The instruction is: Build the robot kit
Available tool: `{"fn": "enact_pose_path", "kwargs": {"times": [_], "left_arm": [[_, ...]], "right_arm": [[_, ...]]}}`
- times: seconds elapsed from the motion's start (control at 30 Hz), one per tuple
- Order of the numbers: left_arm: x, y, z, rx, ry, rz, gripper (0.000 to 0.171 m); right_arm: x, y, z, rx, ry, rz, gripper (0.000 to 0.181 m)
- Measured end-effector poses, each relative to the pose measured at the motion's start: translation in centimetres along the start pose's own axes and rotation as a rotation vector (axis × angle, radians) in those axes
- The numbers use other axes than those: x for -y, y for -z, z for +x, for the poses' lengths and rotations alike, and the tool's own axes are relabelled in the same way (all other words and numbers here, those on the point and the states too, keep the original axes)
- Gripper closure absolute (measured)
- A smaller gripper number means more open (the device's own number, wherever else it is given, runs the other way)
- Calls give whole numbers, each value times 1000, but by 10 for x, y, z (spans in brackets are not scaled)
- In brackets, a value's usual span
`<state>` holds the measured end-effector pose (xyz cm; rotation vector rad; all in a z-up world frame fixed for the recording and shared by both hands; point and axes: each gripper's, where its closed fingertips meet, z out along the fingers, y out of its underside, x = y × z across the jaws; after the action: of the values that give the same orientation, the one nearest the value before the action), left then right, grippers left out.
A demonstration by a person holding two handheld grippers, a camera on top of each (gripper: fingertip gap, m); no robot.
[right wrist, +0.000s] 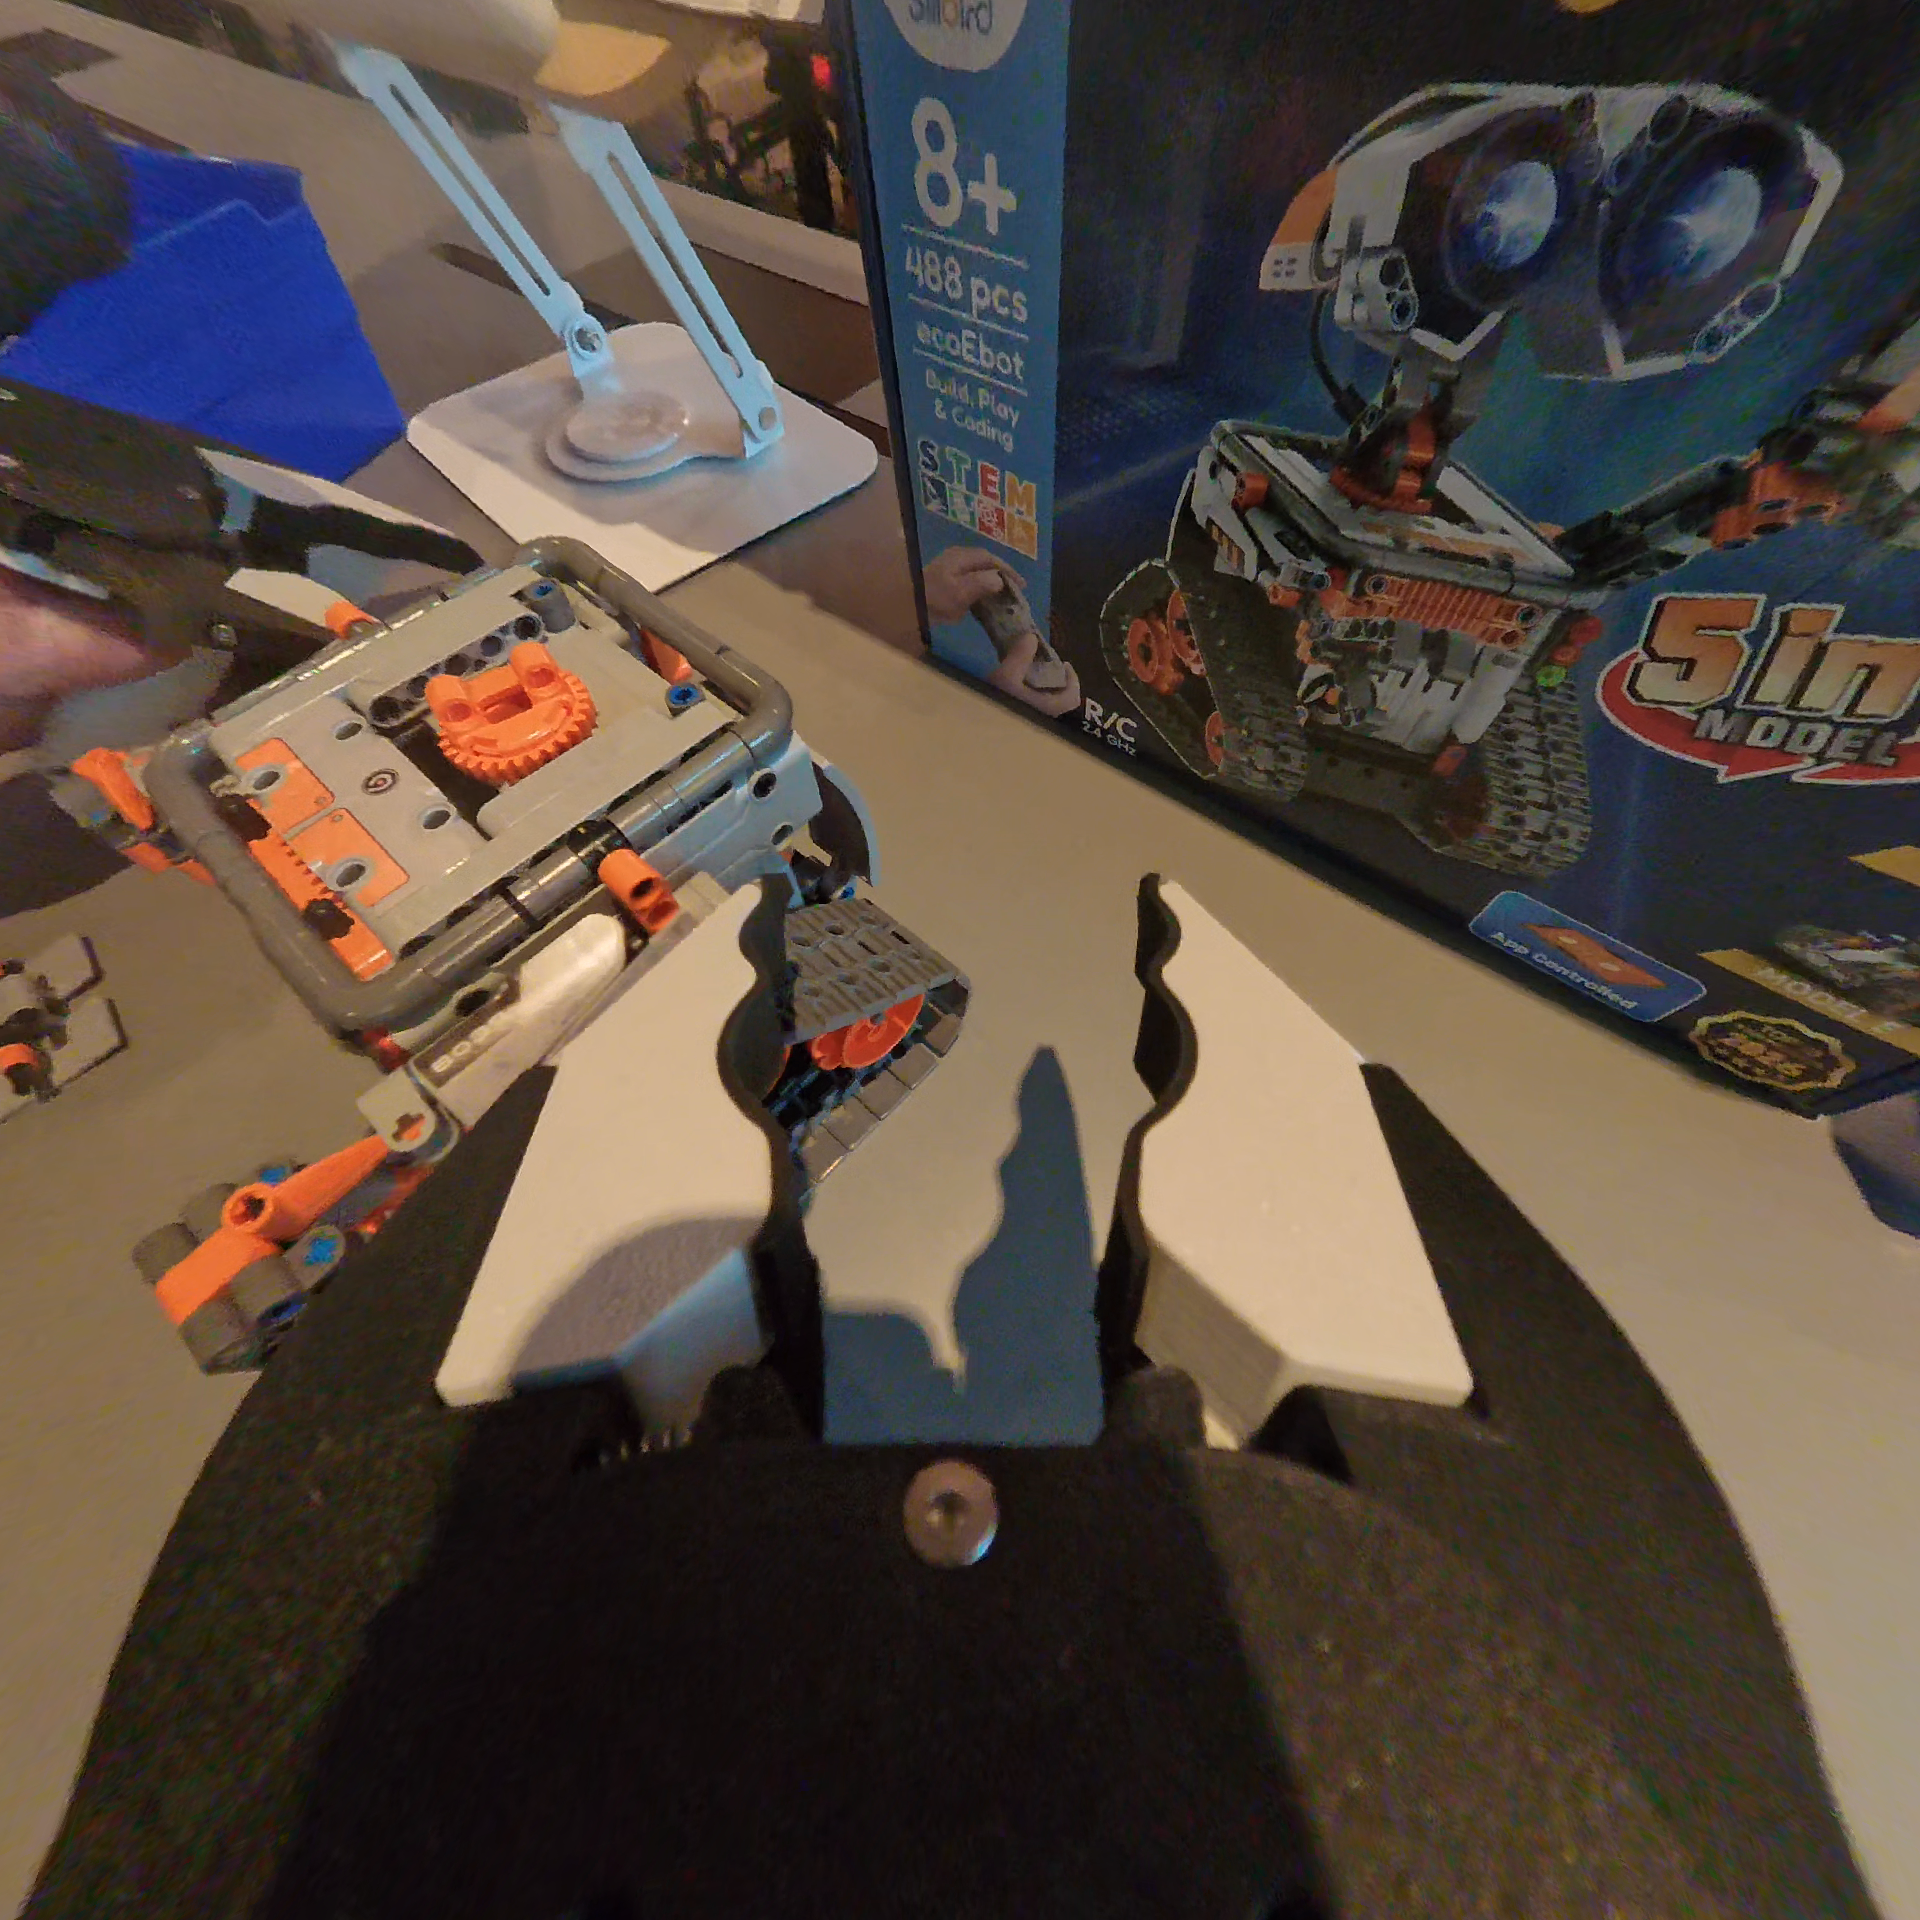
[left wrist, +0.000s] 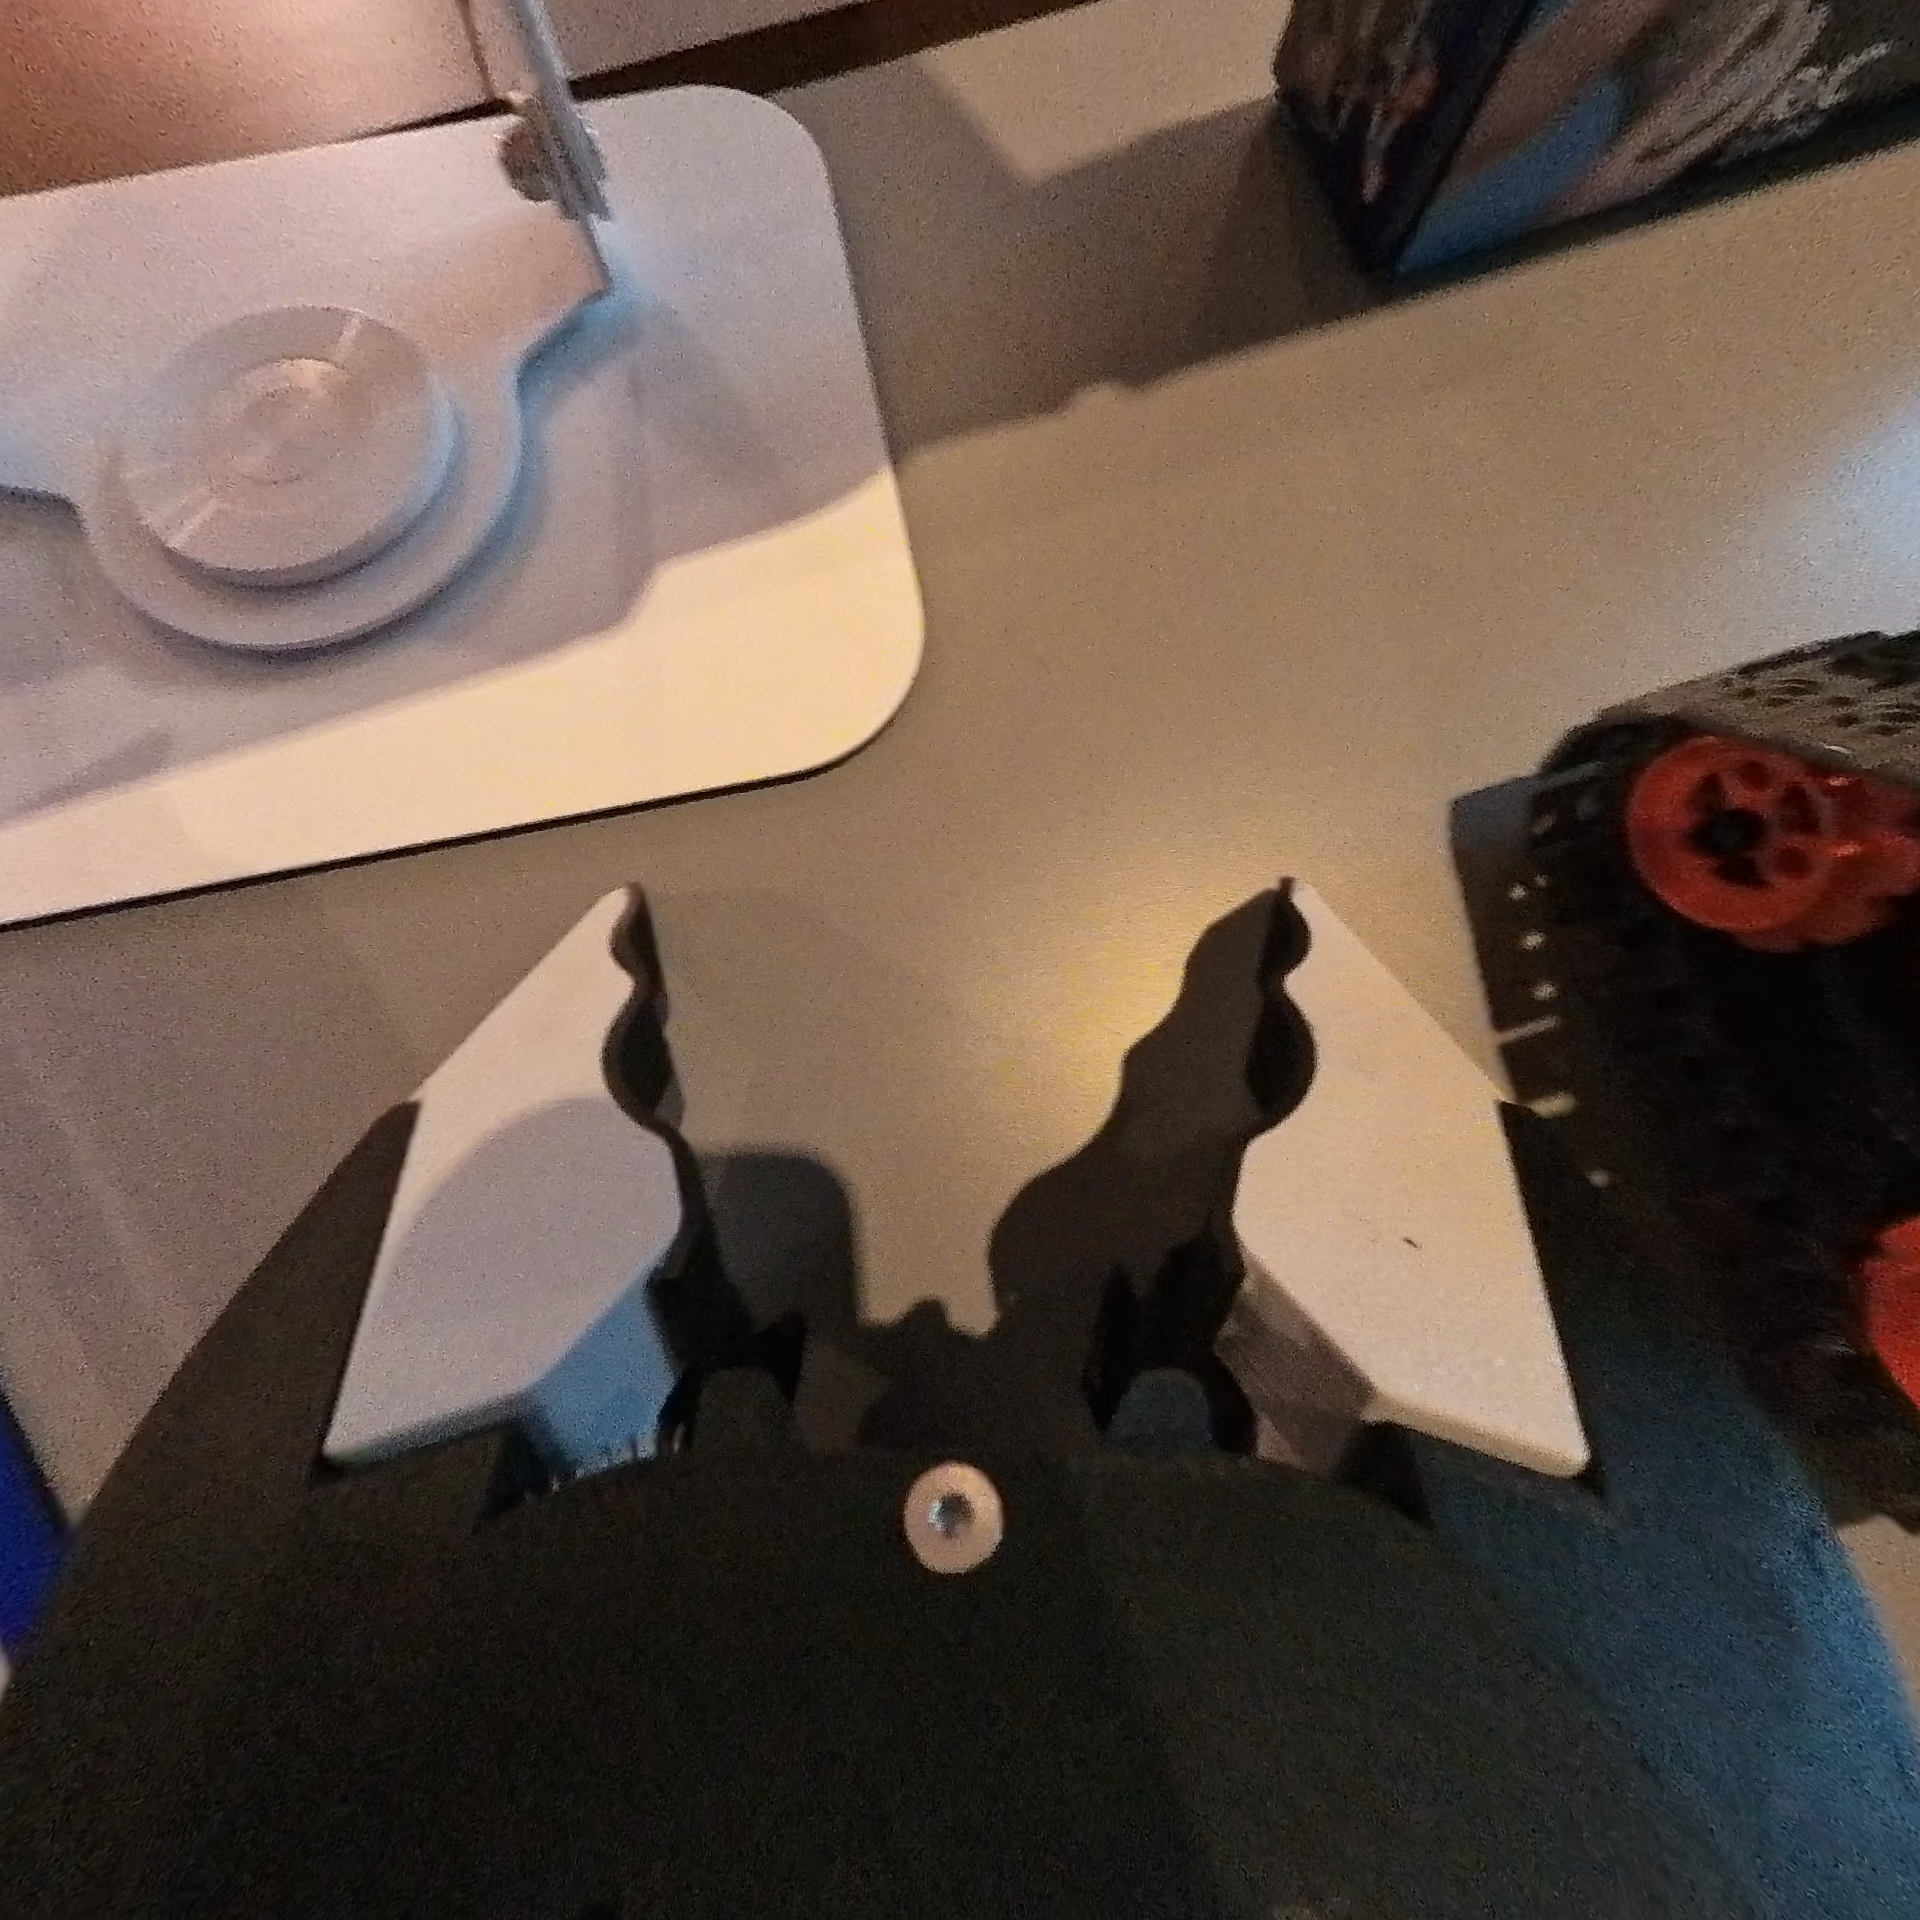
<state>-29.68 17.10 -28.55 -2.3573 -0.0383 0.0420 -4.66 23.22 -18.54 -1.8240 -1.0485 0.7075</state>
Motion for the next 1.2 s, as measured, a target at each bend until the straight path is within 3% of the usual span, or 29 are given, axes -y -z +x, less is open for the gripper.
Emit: {"fn": "enact_pose_path", "kwargs": {"times": [0.17, 0.23, 0.3, 0.33, 0.47, 0.63, 0.73, 1.2], "left_arm": [[1, 2, -23, 82, -60, 32, 13], [3, 3, -22, 83, -79, 45, 16], [-1, 2, -2, -29, -56, 28, 51], [-1, 2, 4, -71, -58, 24, 60], [0, -4, 11, -83, -76, 6, 39], [1, -6, 12, -91, -83, 2, 35], [2, -8, 13, -96, -88, -4, 29], [2, -9, 12, -130, -122, -10, 26]], "right_arm": [[-16, -10, 13, -42, -42, -47, 118], [-25, -16, 14, -65, -28, -84, 119], [-32, -20, 14, -96, -14, -117, 120], [-31, -21, 14, -111, -8, -113, 117], [-36, -20, 29, -196, 25, -130, 112], [-58, -23, 65, -307, -31, -189, 80], [-61, -26, 73, -313, -85, -143, 67], [-78, -45, 81, -365, -66, -271, 53]]}}
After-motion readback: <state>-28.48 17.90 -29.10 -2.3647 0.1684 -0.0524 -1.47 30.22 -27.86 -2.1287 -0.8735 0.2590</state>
